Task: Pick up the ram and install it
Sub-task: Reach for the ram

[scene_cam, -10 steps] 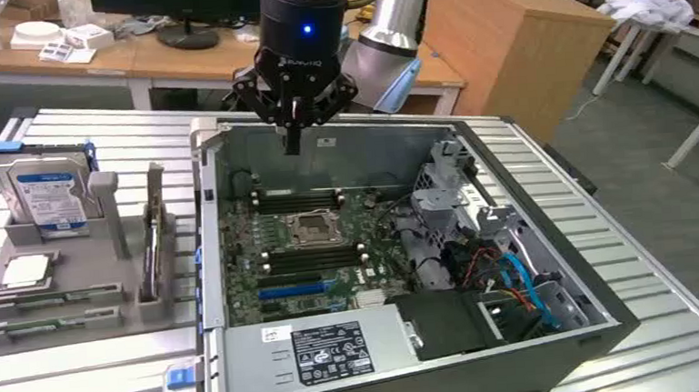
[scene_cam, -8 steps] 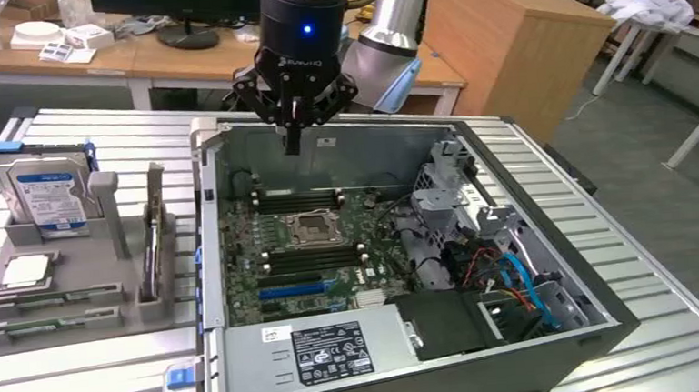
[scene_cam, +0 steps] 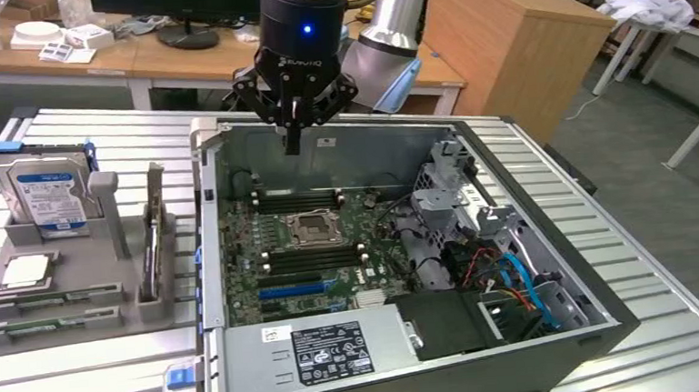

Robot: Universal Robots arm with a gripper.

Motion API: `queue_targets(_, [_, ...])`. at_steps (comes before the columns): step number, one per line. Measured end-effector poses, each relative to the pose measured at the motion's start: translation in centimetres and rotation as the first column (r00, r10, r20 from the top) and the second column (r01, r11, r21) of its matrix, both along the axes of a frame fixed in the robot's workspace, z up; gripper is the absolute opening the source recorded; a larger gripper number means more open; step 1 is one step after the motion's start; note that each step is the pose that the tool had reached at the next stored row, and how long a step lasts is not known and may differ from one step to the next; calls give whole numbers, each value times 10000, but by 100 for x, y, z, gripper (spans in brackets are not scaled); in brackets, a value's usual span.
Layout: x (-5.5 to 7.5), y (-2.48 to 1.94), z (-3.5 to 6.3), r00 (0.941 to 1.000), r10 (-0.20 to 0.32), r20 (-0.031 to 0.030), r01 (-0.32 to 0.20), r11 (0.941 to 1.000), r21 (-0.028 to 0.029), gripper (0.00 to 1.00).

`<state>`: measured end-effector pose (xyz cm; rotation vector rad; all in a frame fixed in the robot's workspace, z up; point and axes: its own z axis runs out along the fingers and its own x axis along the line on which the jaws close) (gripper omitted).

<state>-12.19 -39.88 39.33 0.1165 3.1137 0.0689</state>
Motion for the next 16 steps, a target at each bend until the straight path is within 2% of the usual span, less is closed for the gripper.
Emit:
queue_targets(6, [-36,0,0,10000,-1,0,1,10000,-1,11])
queue_targets(16, [-291,5,-2,10000,0,0,0,10000,0,11])
